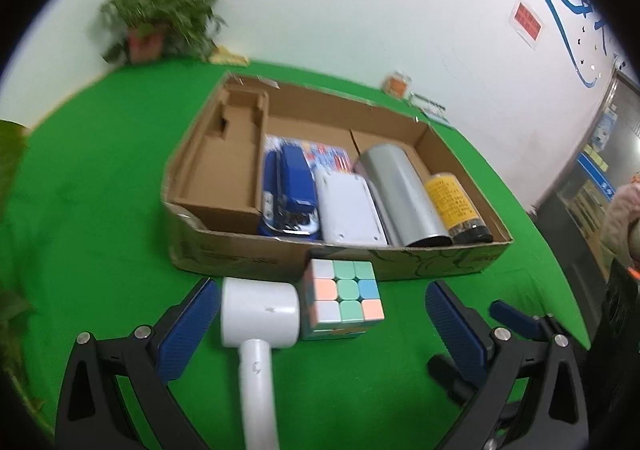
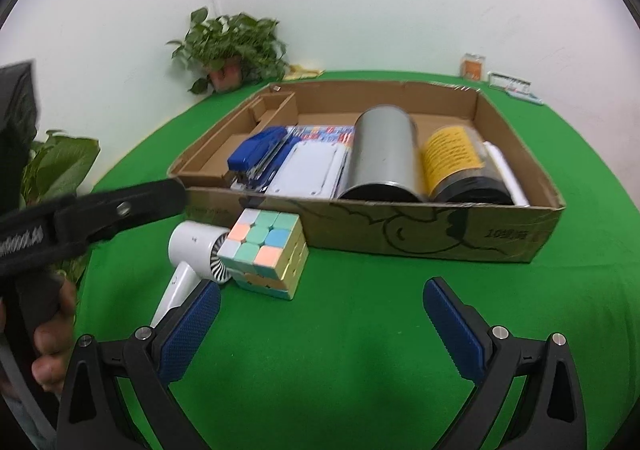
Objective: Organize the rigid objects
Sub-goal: 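Move the left tool to the pastel Rubik's cube, then grasp the pastel Rubik's cube with the left tool and lift it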
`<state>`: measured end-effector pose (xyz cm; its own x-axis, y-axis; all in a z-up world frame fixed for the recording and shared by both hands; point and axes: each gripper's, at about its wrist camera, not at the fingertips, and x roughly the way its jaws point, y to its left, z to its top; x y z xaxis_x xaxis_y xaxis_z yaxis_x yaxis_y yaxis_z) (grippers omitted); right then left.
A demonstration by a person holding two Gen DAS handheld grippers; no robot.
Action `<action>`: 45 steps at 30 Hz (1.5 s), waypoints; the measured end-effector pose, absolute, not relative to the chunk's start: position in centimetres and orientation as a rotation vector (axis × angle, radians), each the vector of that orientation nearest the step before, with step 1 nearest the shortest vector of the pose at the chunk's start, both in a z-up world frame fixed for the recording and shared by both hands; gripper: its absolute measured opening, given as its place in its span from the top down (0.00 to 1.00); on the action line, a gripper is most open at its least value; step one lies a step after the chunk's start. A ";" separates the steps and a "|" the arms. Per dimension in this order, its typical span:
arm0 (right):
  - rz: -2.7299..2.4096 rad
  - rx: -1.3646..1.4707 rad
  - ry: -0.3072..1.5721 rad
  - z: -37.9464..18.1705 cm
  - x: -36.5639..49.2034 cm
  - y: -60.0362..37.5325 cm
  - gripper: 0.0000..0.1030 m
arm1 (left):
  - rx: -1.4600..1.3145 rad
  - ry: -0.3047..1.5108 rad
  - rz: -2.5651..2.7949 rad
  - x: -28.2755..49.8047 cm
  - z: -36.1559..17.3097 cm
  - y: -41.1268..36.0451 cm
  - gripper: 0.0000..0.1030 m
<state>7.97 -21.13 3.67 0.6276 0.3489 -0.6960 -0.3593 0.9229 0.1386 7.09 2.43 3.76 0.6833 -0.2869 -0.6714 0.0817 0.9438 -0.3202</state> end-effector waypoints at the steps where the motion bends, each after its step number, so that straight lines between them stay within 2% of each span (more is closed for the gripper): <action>1: 0.414 -0.013 0.804 3.4 8.2 -21.0 0.01 | -0.291 0.817 -0.222 7.8 3.4 2.5 0.01; 7: 0.492 -0.015 0.860 1.4 9.8 -19.8 0.01 | -0.389 0.931 -0.279 10.9 0.9 3.0 0.03; 11: 0.531 -0.029 0.920 -0.4 11.2 -18.5 0.03 | -0.347 0.957 -0.305 11.9 0.6 1.9 0.08; 18: 0.542 -0.022 0.957 -2.0 13.3 -17.3 0.07 | -0.280 1.024 -0.323 13.1 0.5 0.0 0.08; 26: 0.540 -0.035 0.968 -2.9 14.3 -16.8 0.08 | -0.239 1.153 -0.338 14.9 -1.3 -0.9 0.39; 39: 0.612 -0.003 0.991 -3.7 16.5 -15.9 0.14 | -0.247 1.157 -0.399 15.1 -1.2 -1.1 0.40; 45: 0.668 0.056 0.989 -4.1 17.3 -16.1 0.22 | -0.245 1.152 -0.421 15.0 -1.1 -1.7 0.41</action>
